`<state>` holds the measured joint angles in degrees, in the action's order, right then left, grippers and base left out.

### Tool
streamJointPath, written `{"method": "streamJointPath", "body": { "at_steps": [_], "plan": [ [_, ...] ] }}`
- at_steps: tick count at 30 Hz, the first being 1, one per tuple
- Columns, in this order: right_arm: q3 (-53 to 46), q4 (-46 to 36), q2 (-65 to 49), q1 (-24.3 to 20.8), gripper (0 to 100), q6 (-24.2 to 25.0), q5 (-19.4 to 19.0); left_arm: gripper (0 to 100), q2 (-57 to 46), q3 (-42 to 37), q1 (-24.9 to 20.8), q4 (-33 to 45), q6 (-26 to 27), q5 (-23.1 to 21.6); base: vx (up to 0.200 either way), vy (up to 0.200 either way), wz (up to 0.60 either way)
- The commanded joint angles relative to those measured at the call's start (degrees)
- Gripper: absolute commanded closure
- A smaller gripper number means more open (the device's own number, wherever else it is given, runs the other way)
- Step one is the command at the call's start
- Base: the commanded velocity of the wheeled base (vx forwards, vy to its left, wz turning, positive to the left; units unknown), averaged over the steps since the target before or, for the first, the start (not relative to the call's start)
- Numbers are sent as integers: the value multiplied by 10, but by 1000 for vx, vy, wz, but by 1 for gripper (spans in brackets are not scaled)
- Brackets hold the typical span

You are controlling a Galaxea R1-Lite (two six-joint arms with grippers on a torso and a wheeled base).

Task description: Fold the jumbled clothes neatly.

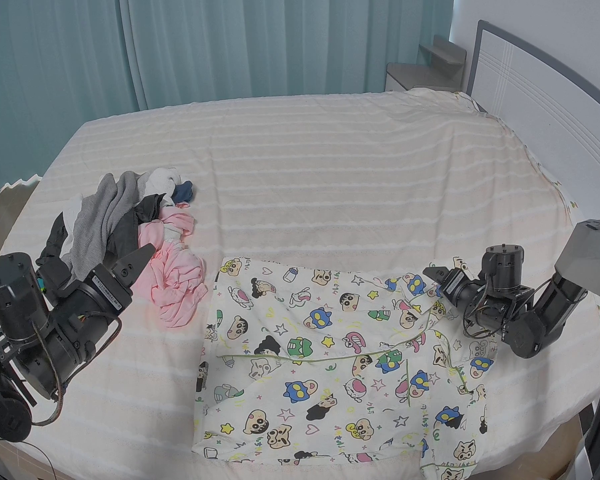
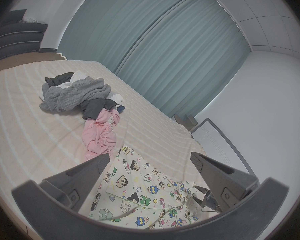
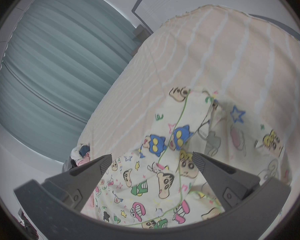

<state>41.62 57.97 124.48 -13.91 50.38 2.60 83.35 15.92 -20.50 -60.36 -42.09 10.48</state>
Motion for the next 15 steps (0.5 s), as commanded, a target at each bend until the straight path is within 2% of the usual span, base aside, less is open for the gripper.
{"method": "streamJointPath", "body": {
  "at_steps": [1, 6, 15],
  "plan": [
    [-3, -2, 23, -30, 0, 7, 5, 0, -25, -14, -3, -1, 1, -1, 0, 0, 0],
    [4, 1, 48, -27, 0, 7, 20, 0, -25, -14, -3, -1, 1, -2, 0, 0, 0],
    [36, 7, 51, -20, 0, 9, 23, 0, -24, -14, -3, -1, 1, -2, 0, 0, 0]
  ]
}}
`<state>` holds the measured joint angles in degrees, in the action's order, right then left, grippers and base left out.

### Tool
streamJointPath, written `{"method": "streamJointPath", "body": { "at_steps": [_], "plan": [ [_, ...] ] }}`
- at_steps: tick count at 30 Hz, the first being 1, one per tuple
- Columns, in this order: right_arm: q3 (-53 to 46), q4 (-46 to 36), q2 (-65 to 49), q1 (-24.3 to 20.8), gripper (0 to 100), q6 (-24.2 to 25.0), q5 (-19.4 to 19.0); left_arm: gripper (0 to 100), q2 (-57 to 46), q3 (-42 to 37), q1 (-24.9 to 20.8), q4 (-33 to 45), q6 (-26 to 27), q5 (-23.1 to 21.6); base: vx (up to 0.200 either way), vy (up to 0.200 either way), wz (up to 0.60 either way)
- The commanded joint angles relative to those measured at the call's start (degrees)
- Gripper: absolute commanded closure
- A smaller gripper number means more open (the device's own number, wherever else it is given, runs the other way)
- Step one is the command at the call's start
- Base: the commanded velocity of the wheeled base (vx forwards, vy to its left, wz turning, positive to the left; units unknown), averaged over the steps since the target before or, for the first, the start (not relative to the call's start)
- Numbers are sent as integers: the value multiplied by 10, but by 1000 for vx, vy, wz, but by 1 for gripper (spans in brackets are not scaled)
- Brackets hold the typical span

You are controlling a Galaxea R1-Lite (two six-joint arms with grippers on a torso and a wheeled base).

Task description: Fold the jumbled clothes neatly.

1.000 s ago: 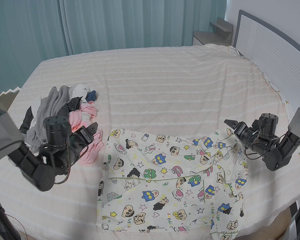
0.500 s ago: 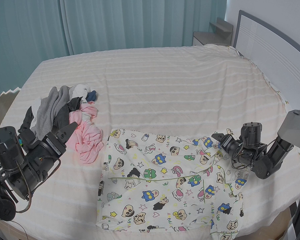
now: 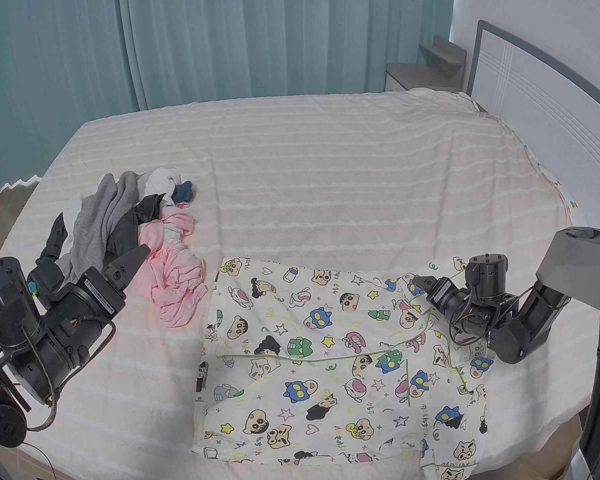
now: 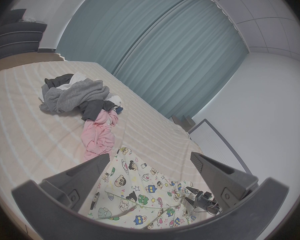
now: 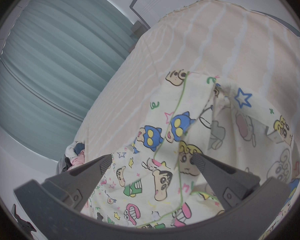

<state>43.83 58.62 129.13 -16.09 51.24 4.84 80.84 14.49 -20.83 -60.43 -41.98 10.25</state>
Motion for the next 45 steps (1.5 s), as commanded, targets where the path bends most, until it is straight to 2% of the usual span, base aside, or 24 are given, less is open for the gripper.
{"method": "streamJointPath", "body": {
  "at_steps": [1, 22, 23, 35, 45],
  "plan": [
    [23, -1, 3, 2, 0, -1, 1, 0, 1, 0, 0, 0, 0, 1, 0, 0, 0],
    [88, -8, 32, 28, 0, -4, 6, 0, 2, 0, 3, -1, 0, 1, 0, 0, 0],
    [93, -13, 34, 28, 100, -5, 6, 0, 2, 0, 4, -1, 0, 2, 0, 0, 0],
    [99, -50, 37, 24, 100, -6, 7, 0, 1, 4, 17, -1, 1, 1, 0, 0, 0],
    [100, -45, 18, 24, 100, -23, 8, 0, 1, 4, 17, -2, 1, 1, 0, 0, 0]
  ]
}}
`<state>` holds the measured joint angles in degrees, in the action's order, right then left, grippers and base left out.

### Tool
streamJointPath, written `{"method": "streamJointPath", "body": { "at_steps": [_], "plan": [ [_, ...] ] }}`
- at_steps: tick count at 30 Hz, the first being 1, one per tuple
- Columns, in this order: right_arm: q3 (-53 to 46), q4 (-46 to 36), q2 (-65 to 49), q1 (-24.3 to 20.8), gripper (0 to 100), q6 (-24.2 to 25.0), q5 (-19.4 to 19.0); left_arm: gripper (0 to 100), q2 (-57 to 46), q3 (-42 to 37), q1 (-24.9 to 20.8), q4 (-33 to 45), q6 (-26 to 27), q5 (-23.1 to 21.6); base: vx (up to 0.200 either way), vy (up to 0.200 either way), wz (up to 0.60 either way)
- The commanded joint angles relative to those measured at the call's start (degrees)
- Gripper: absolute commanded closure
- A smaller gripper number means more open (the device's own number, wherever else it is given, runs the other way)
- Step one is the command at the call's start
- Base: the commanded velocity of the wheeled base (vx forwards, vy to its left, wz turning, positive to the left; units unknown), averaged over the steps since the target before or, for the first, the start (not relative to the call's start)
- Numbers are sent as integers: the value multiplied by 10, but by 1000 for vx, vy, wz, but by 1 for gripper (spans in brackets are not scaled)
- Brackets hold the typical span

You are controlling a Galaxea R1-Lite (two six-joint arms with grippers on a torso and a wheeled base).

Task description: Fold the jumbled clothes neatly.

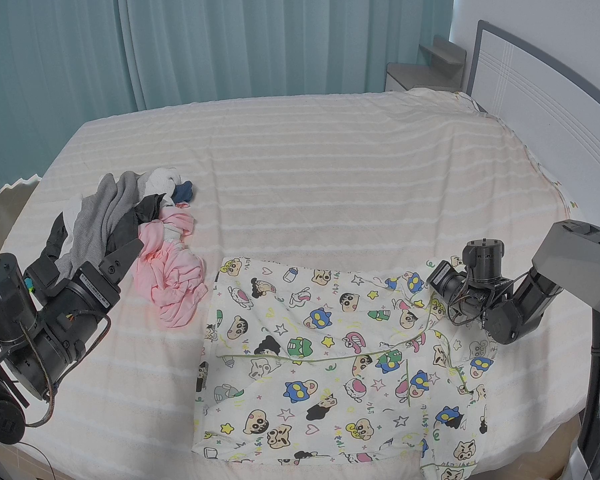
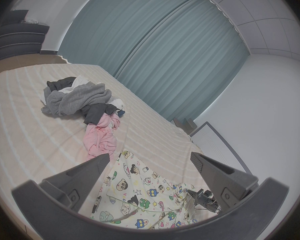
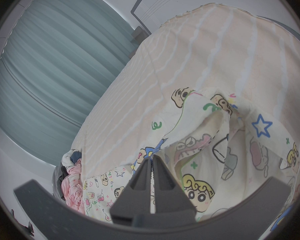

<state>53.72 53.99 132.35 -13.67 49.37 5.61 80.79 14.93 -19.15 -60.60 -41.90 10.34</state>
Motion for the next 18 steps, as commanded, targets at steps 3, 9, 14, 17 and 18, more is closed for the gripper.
{"method": "streamJointPath", "body": {
  "at_steps": [3, 9, 14, 17, 18],
  "plan": [
    [-8, 1, -21, -1, 100, -17, 0, 0, 1, 0, 0, 0, 0, 0, 0, 0, 0],
    [19, 3, -25, 3, 100, -32, -1, 0, 1, 0, 0, 0, 0, 0, 0, 0, 0],
    [74, -2, -25, 3, 100, -44, -1, 0, 0, 0, 0, 0, 0, 1, 0, 0, 0],
    [130, -9, -21, 2, 100, -52, -4, 0, 0, 0, 0, 0, 0, 0, 0, 0, 0],
    [145, -16, -17, 2, 100, -53, -5, 0, 0, -1, -1, 0, -1, 0, 0, 0, 0]
  ]
}}
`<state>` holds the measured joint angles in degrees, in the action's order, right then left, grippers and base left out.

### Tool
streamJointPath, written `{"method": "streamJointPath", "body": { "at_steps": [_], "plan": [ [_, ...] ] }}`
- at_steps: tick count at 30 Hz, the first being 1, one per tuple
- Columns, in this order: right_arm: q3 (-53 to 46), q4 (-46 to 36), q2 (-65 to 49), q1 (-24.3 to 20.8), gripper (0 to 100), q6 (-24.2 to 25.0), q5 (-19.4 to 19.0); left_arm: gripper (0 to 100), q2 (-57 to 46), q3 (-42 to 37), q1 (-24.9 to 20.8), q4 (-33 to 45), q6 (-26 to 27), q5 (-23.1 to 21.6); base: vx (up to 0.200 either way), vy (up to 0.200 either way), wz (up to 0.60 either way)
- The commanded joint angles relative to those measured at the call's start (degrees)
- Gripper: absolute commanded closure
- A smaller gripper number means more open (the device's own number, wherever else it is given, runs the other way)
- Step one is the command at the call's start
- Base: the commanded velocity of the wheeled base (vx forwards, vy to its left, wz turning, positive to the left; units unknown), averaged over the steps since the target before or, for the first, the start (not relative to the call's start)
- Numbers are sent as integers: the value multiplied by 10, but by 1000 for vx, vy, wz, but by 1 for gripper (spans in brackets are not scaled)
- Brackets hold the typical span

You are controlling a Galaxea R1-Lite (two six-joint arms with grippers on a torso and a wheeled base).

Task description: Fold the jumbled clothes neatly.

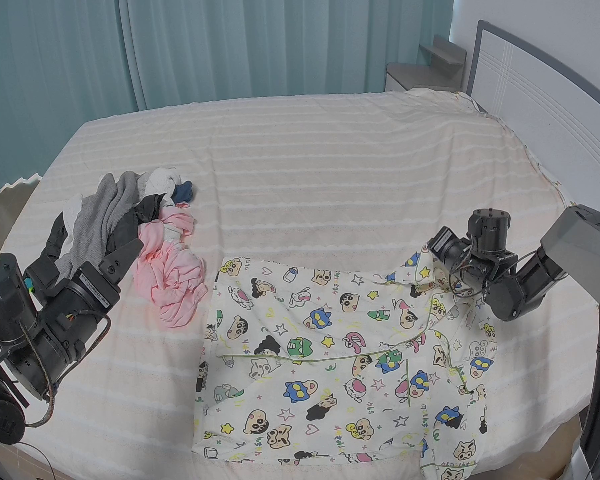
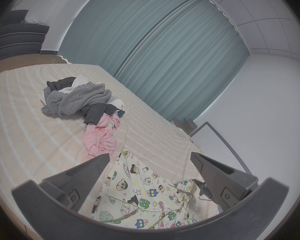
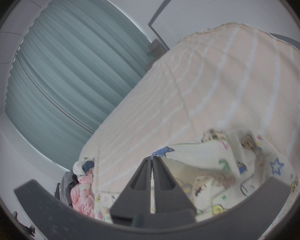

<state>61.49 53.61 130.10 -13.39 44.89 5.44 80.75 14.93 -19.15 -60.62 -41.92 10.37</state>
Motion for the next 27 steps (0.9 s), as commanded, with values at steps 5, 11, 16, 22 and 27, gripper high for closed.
{"method": "streamJointPath", "body": {
  "at_steps": [5, 11, 16, 22, 27],
  "plan": [
    [165, -61, 45, 10, 100, -38, -5, 0, 0, -3, -1, 0, 0, 1, 0, 0, 0],
    [288, -106, 125, 17, 100, -96, -7, 0, 0, -3, -1, 0, 0, 3, 0, 0, 0],
    [380, -139, 182, 17, 100, -141, -7, 0, -1, -4, -2, 1, 0, 3, 0, 0, 0],
    [410, -155, 207, 14, 100, -164, -1, 0, -1, -5, -2, 1, 0, 3, 0, 0, 0],
    [413, -117, 197, 15, 0, -162, -2, 0, 1, -5, -3, 1, 0, 3, 0, 0, 0]
  ]
}}
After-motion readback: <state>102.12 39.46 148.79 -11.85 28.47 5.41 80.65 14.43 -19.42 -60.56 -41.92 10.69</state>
